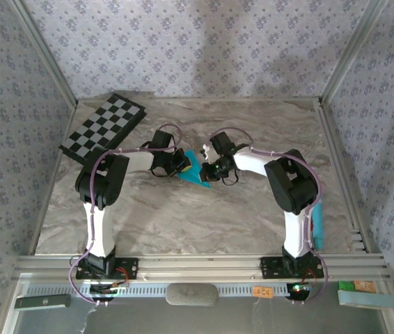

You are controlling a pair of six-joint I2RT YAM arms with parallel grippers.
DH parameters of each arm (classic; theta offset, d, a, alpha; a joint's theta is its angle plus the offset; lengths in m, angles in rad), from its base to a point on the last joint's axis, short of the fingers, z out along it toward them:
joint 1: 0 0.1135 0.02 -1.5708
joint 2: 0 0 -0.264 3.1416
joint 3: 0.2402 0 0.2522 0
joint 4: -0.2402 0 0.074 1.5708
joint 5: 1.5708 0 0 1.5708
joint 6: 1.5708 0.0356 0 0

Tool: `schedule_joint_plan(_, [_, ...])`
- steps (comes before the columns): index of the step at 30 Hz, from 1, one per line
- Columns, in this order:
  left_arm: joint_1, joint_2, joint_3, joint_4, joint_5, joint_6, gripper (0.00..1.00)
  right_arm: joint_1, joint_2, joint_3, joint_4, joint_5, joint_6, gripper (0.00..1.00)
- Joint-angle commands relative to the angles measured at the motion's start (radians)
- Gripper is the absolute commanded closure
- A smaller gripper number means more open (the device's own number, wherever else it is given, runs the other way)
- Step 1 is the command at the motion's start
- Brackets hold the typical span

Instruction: Fold a paper plane with a square sheet of paper (pick it up from the middle)

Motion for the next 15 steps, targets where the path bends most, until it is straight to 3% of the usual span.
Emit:
schedule_joint_plan(1, [0.008, 0.036, -0.007, -0.102, -0.053, 0.017, 0.99, -0.01, 0.033, 0.002, -0.028, 0.019, 0.016, 0.96])
schedule_joint_plan(15, [-0.061, -0.115, -0.04, -0.026, 0.008, 0.112, 0.87, -0.019, 0.06, -0.035, -0.053, 0.037, 0.026, 0.97])
